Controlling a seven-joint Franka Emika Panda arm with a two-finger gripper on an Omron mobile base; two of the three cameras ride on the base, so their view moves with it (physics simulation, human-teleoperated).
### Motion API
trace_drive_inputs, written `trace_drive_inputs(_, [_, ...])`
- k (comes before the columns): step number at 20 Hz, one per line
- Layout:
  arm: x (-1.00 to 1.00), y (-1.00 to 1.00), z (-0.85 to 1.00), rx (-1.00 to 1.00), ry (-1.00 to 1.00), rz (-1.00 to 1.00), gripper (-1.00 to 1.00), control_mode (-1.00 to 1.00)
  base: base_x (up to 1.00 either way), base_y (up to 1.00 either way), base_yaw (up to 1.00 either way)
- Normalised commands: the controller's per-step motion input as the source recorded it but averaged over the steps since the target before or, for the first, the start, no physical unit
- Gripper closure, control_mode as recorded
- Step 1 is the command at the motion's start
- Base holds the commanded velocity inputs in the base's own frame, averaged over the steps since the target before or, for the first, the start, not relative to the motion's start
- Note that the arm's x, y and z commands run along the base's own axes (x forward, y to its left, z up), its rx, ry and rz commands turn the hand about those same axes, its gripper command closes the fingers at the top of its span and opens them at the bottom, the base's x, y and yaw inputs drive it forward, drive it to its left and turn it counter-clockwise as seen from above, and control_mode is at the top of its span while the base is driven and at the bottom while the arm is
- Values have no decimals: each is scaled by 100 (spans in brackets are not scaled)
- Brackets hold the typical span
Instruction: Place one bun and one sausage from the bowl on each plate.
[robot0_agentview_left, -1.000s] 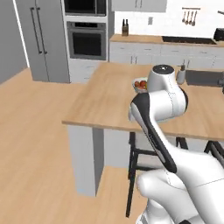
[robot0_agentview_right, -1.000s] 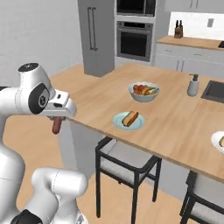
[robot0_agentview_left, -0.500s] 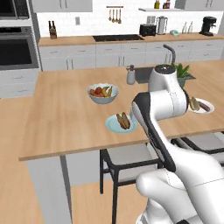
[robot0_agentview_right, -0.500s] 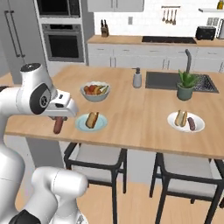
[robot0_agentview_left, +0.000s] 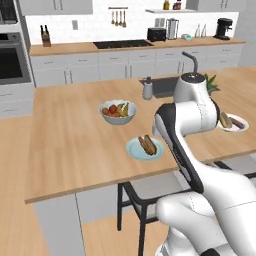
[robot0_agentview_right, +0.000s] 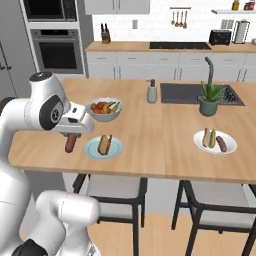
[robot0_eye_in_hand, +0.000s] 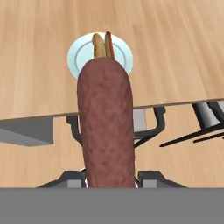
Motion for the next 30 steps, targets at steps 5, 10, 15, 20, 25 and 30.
trace_drive_inputs(5, [0,0,0,0,0,0,100,100,28,40,-3])
trace_drive_inputs(10, [0,0,0,0,0,0,100,100,50,15,2])
trace_drive_inputs(15, [0,0,0,0,0,0,100,100,47,20,8])
trace_drive_inputs(20, [0,0,0,0,0,0,100,100,40,18,9])
trace_drive_inputs(25, [98,14,-54,0,1,0,100,-100,0,0,0])
trace_drive_inputs(30, [100,13,-88,0,8,0,100,-100,0,0,0])
